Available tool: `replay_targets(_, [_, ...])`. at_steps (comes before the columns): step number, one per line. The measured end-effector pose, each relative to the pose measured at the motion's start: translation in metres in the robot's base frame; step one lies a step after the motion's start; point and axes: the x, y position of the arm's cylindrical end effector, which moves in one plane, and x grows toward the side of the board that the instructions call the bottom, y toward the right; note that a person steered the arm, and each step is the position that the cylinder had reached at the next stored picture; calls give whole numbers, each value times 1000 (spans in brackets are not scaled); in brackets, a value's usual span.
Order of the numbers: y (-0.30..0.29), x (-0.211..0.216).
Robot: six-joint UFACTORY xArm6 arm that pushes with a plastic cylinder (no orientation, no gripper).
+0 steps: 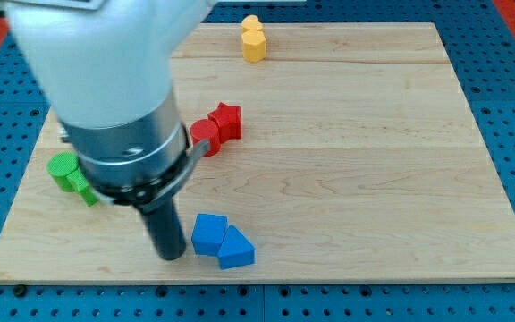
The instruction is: Separate the blue cube and blue triangle
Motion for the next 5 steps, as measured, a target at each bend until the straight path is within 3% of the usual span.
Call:
replay_targets(1, [0,23])
replay_targets(3, [85,22])
replay_targets(5, [87,19])
